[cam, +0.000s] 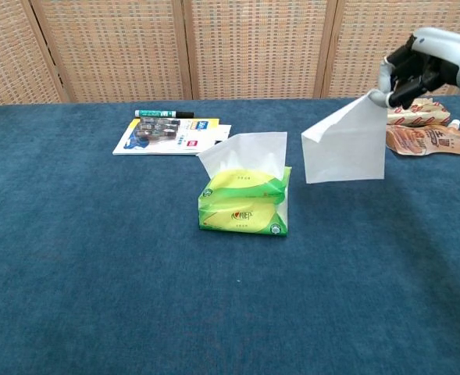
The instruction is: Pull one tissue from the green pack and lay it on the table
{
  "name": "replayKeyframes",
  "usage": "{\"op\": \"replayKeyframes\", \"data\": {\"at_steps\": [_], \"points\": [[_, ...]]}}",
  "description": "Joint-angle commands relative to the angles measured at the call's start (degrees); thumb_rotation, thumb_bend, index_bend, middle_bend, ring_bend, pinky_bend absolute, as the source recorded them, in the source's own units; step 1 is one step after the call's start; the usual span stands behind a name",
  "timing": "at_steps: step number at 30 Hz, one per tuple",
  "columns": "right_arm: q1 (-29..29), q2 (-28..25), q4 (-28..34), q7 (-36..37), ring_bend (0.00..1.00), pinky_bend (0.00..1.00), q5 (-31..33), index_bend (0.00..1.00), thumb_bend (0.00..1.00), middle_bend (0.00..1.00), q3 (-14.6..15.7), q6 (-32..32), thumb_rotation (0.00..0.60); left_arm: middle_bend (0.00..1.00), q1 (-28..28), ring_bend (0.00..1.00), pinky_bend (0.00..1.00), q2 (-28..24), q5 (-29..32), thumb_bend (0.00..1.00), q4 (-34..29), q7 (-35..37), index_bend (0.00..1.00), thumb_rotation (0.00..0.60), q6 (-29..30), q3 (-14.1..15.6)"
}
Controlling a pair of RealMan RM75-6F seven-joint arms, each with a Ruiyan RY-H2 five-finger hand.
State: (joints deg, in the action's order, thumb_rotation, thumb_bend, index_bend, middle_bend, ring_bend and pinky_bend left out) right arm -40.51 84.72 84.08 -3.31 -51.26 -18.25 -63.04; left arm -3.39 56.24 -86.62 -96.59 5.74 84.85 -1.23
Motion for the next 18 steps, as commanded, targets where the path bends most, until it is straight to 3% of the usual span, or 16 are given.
{"op": "replayKeyframes", "data": {"at_steps": [1, 3, 5, 7, 13, 18], "points": [[0.97, 3.46, -8.06, 2.79, 0.59, 0.5, 0.21, 0.7, 0.46, 0.66, 2.2, 4.24, 0.6, 0.0, -0.13, 0.0, 0.0, 0.19, 0.21, 0.0, -0.22, -0.65, 0.0, 0.6, -0.23, -0.02], [1.07, 4.57, -11.43, 3.59, 0.48, 0.48, 0.34, 0.56, 0.37, 0.52, 2.25, 5.56, 0.6, 0.0, -0.18, 0.0, 0.0, 0.34, 0.39, 0.0, -0.15, -0.92, 0.0, 0.6, -0.37, -0.04], [1.11, 4.74, -13.39, 3.46, 0.17, 0.34, -0.36, 0.19, 0.14, 0.17, 2.91, 6.84, 0.6, 0.0, -0.22, 0.0, 0.0, 0.41, 0.51, 0.0, -0.1, -1.1, 0.0, 0.6, -0.47, -0.05], [1.23, 3.81, -14.16, 2.89, 0.01, 0.19, -1.16, 0.01, 0.02, 0.01, 3.97, 8.89, 0.6, 0.0, -0.22, 0.0, 0.0, 0.53, 0.69, 0.0, 0.25, -1.01, 0.0, 0.6, -0.55, -0.07], [3.57, -0.27, -10.7, 3.3, 0.0, 0.12, -5.76, 0.0, 0.0, 0.0, 4.33, 5.22, 0.6, 0.0, -0.25, 0.0, 0.0, 0.43, 0.76, 0.0, 0.28, -0.44, 0.0, 0.6, -0.49, -0.18], [7.85, -5.52, -5.77, 5.31, 0.0, 0.1, -13.35, 0.0, 0.0, 0.0, 6.77, -0.92, 0.6, 0.0, 0.01, 0.0, 0.0, 0.31, 0.28, 0.0, 0.48, 0.15, 0.0, 0.6, 0.02, 0.01]]}}
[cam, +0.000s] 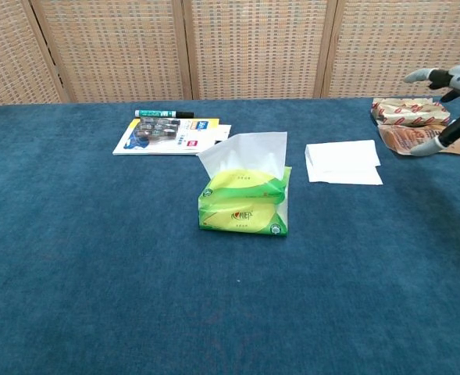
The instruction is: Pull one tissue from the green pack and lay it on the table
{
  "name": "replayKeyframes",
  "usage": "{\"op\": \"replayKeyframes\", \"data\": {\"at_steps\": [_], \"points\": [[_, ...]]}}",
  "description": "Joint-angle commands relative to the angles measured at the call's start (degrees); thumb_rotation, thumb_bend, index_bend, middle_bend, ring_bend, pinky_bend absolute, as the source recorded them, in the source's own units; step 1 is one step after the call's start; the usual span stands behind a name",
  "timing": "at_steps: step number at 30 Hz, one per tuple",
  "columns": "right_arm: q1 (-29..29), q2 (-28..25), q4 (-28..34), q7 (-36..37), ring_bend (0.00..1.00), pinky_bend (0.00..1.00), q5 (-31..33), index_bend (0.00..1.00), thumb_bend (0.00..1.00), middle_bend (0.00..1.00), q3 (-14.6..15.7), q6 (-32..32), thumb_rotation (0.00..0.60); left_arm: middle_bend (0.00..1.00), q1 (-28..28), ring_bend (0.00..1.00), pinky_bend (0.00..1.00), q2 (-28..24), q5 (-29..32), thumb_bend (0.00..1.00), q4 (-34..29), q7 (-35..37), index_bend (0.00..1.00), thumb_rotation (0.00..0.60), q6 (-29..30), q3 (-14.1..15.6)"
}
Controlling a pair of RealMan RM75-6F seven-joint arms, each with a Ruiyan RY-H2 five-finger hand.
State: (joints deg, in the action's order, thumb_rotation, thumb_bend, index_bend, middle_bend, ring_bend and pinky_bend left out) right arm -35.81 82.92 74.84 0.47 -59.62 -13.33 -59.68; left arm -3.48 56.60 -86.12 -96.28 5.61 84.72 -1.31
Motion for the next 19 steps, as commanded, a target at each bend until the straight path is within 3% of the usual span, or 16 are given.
{"op": "replayKeyframes", "data": {"at_steps": [1, 9, 19], "points": [[4.25, -4.79, 4.25, 1.89, 0.0, 0.09, -6.75, 0.0, 0.0, 0.0, 2.57, -6.07, 0.6, 0.0, 0.15, 0.0, 0.0, -0.05, -0.4, 0.0, 0.24, 0.36, 0.0, 0.6, 0.31, 0.14], [16.33, -12.22, 8.97, 5.21, 0.0, 0.02, -20.51, 0.0, 0.0, 0.0, 10.93, -22.28, 0.6, 0.0, 0.76, 0.0, 0.0, 0.71, -1.46, 0.0, 0.9, -0.56, 0.0, 0.6, 1.9, 0.37], [25.26, -13.62, 8.33, 4.01, 0.0, 0.01, -25.85, 0.0, 0.0, 0.0, 13.41, -33.96, 0.6, 0.0, 1.81, 0.0, 0.0, 1.5, -3.18, 0.0, 1.61, -1.26, 0.0, 0.6, 4.3, 0.84]]}}
